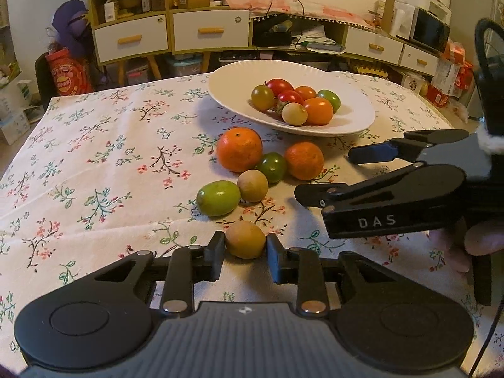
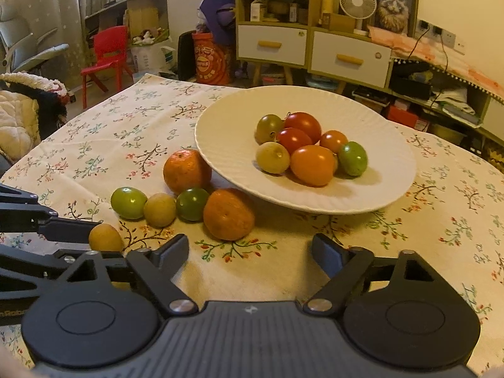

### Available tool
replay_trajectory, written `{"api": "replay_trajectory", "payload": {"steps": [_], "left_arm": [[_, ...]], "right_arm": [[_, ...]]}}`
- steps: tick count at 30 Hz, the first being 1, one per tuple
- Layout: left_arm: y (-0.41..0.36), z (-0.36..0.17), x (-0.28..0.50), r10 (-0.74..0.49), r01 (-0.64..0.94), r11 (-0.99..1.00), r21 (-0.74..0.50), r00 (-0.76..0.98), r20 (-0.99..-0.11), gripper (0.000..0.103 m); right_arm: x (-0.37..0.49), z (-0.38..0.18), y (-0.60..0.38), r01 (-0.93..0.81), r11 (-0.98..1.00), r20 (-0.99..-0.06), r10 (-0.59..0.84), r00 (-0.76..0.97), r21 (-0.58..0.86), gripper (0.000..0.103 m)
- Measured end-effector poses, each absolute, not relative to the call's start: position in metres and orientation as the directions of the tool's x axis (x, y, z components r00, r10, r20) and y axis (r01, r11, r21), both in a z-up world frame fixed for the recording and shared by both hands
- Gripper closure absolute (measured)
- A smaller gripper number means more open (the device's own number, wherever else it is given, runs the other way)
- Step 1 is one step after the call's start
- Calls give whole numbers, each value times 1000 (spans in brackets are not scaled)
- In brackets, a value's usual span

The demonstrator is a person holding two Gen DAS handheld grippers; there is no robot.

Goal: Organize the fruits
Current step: 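Close the left gripper on a tan fruit while the right grasps an orange tangerine, then carry the tan fruit and tangerine toward the white bowl with both grippers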

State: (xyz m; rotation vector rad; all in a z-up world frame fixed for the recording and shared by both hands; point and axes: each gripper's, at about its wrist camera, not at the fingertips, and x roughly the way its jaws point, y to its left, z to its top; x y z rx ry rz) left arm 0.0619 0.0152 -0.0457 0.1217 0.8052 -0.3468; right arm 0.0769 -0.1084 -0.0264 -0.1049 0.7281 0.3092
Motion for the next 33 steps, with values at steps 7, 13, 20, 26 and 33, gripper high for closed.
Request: {"api": "replay_trajectory", "payload": {"steps": [7,13,20,26,33], "left_arm": [[19,-47,61,-254,338,941,-30,642,-723,78],[19,-47,60,-245,327,945,-27,650,-720,78],[18,-48,59,-240,331,943,-12,657,-715,78],[17,-47,59,-240,335,942,-9,657,-715,78],[16,-46,58,-243,344,939,-6,651,-719,78]], "right_arm": [[80,-25,-105,-319,948,-658,242,713,3,37],[82,-23,-103,-347,938,-656,271,704,15,59],[80,-21,-99,-365,931,-655,286,699,16,71],[78,-18,-105,-351,935,-666,300,683,61,72],[70,-16,-111,-343,936,-688,296,662,72,72]]}}
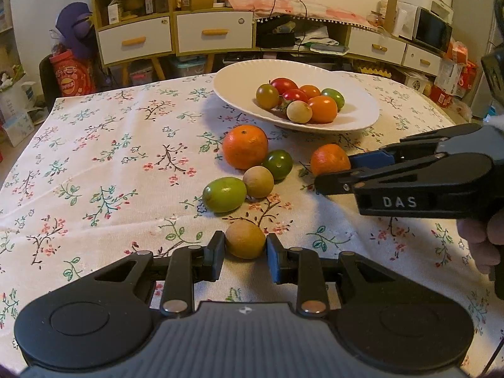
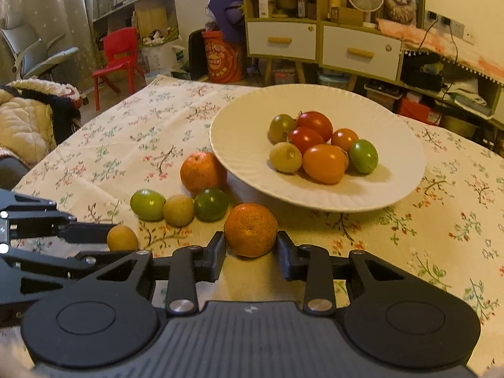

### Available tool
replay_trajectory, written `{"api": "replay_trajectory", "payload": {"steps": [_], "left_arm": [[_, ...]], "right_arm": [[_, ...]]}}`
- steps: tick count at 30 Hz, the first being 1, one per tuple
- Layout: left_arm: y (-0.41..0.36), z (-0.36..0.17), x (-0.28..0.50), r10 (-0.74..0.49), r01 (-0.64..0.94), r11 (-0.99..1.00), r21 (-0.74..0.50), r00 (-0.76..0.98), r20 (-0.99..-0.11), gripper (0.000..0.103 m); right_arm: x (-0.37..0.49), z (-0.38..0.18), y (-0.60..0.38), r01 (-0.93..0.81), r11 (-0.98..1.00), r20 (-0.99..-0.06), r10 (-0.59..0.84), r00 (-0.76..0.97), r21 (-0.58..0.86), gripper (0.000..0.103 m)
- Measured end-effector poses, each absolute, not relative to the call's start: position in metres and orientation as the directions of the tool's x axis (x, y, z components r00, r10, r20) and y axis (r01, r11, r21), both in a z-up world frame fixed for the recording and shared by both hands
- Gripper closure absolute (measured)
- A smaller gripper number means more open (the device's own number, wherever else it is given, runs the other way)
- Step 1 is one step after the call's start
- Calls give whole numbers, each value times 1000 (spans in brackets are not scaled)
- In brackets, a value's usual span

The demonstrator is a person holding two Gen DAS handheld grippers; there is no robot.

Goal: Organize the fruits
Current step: 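Carry the tan fruit and tangerine toward the white bowl with both grippers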

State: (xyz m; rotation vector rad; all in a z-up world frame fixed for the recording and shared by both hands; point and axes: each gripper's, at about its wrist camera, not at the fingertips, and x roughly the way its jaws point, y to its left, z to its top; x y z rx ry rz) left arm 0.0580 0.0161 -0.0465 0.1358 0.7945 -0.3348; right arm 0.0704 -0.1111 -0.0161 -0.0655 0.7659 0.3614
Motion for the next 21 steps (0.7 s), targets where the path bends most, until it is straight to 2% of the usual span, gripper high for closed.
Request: {"api": "replay_trajectory", "payload": {"steps": [11,21], "left_arm": [[17,-38,62,-273,349,936,-48,632,-725,78],[11,-28,67,-297,337,937,-90,639,-709,78]], "right_arm": [[61,-6,-118,-345,936,-694,297,656,74,72],[61,8,-133,-317,943,-662,301,686,101,72]]}}
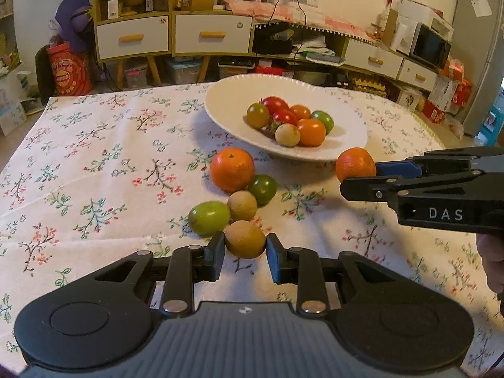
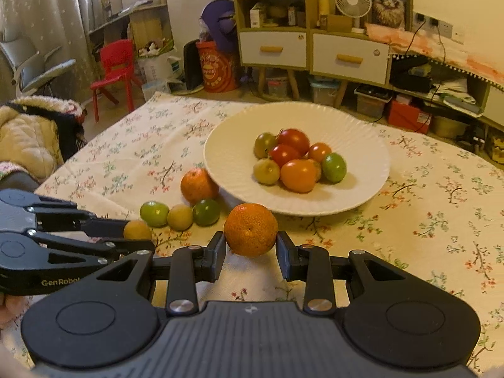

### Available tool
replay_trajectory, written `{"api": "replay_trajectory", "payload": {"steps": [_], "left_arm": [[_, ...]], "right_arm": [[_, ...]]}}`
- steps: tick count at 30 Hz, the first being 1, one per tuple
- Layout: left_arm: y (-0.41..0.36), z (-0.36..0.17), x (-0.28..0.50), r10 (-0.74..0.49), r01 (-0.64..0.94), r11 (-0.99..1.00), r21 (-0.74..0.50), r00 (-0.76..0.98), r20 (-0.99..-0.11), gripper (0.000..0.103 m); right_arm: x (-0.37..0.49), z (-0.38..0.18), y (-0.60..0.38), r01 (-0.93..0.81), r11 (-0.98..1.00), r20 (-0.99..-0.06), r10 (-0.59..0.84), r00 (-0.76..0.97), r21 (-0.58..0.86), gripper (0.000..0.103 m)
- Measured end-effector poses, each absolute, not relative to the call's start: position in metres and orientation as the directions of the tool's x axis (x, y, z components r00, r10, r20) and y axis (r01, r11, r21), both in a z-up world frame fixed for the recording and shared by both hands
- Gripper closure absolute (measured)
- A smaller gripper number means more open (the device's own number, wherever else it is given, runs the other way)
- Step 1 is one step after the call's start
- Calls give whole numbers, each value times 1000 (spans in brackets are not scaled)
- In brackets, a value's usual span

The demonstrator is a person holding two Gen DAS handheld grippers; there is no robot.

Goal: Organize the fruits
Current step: 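Carry the tan fruit and tangerine toward the white bowl with both grippers, then lower the tan fruit and tangerine into the white bowl and open both grippers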

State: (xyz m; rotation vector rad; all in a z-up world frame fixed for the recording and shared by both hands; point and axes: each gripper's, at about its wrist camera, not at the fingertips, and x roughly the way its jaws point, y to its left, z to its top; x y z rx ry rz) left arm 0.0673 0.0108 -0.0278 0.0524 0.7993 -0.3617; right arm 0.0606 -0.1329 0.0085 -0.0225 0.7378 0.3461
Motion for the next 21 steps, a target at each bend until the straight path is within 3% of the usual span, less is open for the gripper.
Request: {"api": "replay_trajectory", "payload": {"steps": [11,21], "left_arm": [[-2,-5,86,-349,326,931,-163,666,-660,78],[-25,-3,119,-348,356,926,-126,676,-650,78]], "right_arm": [[80,15,-156,-241,962,-620,266,738,125,72],[92,9,-170,-212,967,-607,254,753,142,72]]}}
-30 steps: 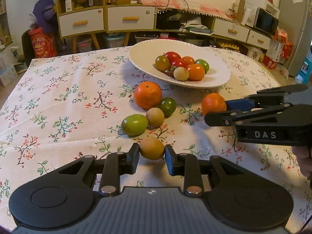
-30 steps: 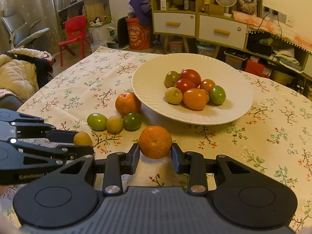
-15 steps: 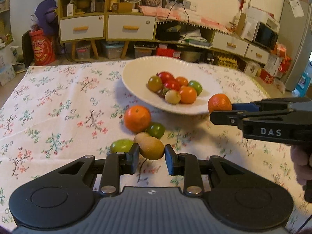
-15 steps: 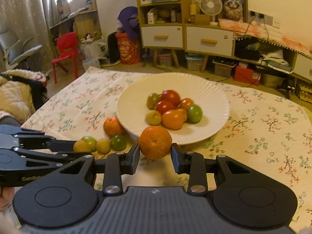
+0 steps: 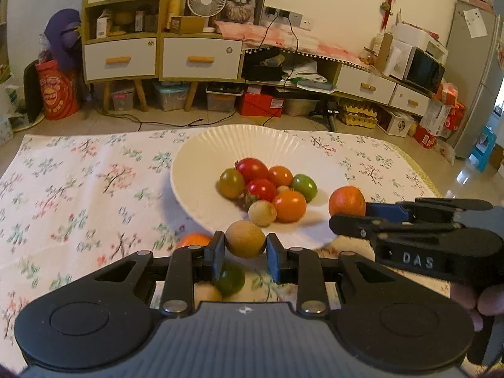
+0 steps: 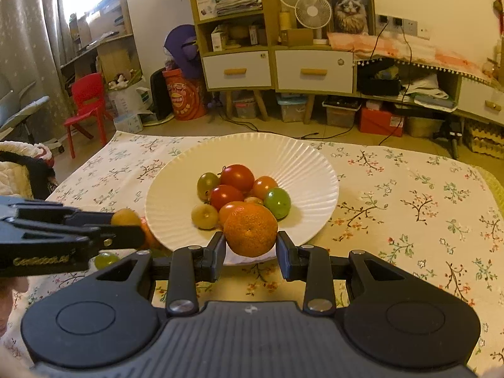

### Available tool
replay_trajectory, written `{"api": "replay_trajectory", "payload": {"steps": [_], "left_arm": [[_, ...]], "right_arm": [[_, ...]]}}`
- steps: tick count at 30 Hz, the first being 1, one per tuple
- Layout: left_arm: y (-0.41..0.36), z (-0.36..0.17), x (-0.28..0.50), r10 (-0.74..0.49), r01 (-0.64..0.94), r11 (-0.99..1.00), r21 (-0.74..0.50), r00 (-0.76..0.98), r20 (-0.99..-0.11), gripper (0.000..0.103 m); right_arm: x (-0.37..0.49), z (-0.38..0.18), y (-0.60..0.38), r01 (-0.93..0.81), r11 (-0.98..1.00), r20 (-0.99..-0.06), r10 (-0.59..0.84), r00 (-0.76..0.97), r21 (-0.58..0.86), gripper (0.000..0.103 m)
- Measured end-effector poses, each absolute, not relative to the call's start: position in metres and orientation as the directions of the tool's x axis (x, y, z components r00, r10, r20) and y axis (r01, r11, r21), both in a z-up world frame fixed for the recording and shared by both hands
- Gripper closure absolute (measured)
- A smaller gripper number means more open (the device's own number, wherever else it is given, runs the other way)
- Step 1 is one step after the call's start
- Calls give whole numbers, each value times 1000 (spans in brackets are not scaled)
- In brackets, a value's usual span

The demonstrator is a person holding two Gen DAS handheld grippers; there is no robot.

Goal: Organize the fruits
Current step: 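Lower the tan fruit and tangerine into the white bowl and open both grippers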

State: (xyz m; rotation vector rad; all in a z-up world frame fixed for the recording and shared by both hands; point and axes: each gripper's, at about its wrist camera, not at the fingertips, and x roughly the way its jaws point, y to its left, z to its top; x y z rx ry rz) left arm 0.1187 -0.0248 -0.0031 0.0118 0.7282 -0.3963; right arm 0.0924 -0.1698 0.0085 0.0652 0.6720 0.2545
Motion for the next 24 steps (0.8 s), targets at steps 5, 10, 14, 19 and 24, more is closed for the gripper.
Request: {"api": "replay_trajectory", "payload": {"steps": [5,10,14,19,24], "left_arm": [[-32,-7,135,-339,360,927,-107,679,-651,78],[-35,-12,144,-321,355,931,-87,678,-662,78],[-37,-14,148,-315,355,931,-79,677,-665,78],[-38,-14,149,-309,366,929,-57,681,-664,78],[-35,-14,149,-311,370,927,-53,685,-658,77]], "right_arm": [[95,6,-171,-209,969,-607,247,755,134,72],[96,3,-172,-202,972,-611,232,757,119,72],[96,4,-173,-199,973,-609,230,759,119,72],[98,5,-174,-197,974,-608,226,761,115,71],[98,5,-174,-196,974,-610,225,760,115,71]]}}
